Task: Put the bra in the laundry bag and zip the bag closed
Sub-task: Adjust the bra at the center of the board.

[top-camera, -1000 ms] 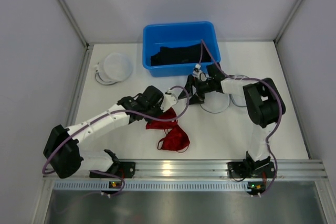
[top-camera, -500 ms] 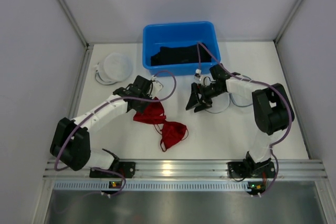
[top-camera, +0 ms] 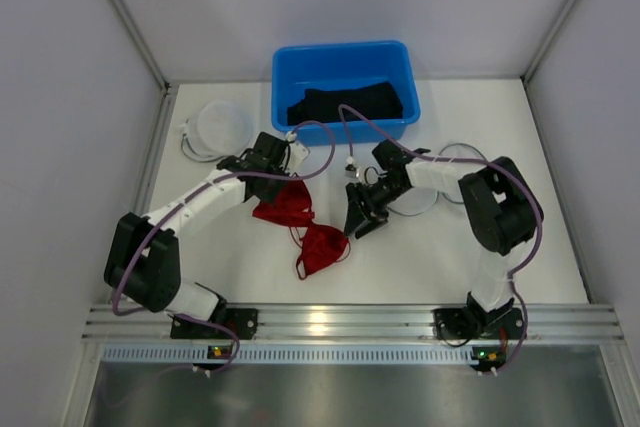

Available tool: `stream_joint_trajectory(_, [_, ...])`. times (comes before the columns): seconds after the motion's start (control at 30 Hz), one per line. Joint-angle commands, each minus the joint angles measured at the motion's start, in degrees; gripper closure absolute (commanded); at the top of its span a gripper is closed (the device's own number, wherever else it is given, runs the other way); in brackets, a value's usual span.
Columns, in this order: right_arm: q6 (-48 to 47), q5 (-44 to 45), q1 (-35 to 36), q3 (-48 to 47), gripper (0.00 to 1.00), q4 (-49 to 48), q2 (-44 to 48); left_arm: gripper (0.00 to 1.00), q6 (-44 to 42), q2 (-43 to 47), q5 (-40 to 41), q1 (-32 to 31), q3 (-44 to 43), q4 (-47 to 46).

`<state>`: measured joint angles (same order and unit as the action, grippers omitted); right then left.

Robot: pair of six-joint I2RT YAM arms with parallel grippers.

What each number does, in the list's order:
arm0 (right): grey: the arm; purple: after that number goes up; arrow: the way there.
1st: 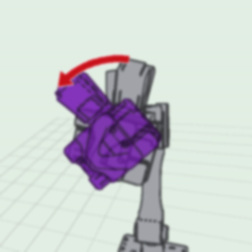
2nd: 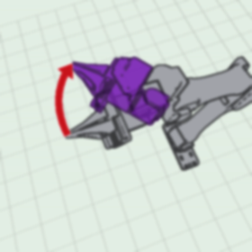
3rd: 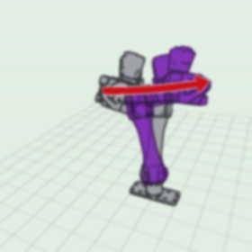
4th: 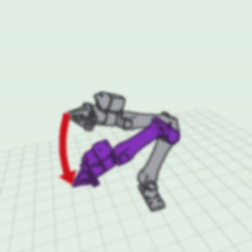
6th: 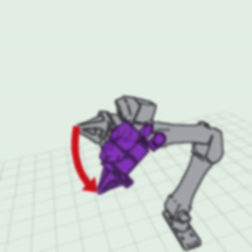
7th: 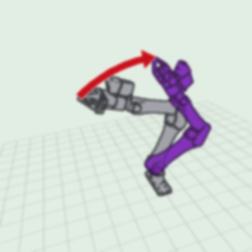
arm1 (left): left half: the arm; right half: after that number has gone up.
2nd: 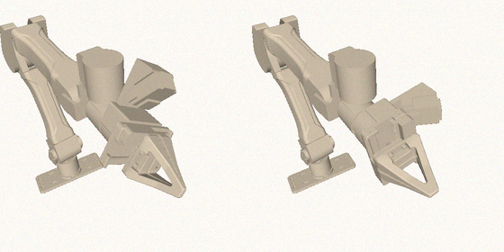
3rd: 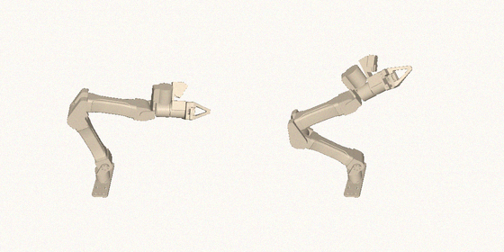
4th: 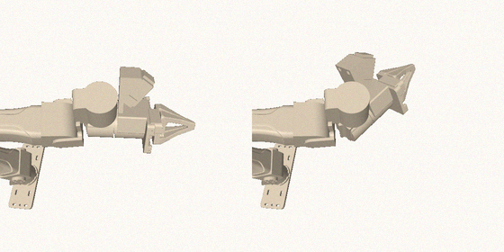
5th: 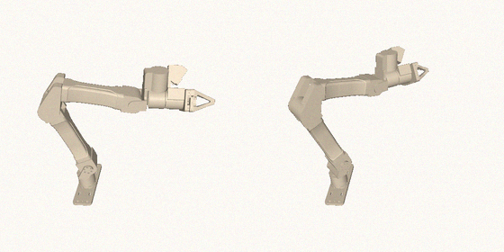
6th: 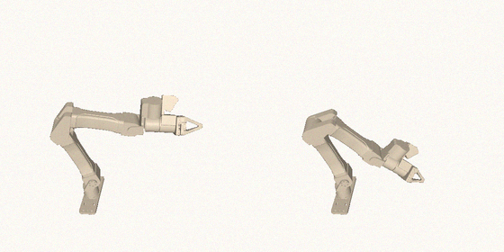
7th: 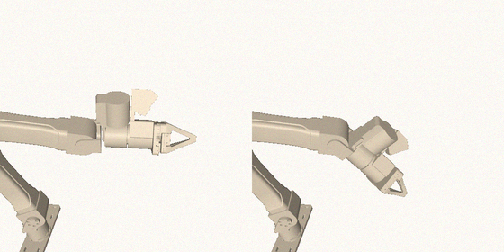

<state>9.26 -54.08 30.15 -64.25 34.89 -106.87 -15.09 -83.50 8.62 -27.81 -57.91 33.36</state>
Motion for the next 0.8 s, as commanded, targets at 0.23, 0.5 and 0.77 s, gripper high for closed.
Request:
stream_joint_trajectory(0.23, [7.6, -3.1, 4.7, -2.3, 0.64, -8.2, -4.4, 1.0, 0.7, -0.1, -0.1, 0.8, -3.6, -2.1])
stream_joint_trajectory(0.5, [23.1, -7.3, 4.0, 2.9, 1.0, -25.3, -5.0, 1.0, 2.3, 3.0, -2.5, 0.8, -3.6, -2.0])
stream_joint_trajectory(0.77, [47.3, -3.8, 2.3, 7.9, 1.0, -51.2, -4.8, 1.0, 3.0, 7.3, -7.2, 0.5, -1.9, -1.5])
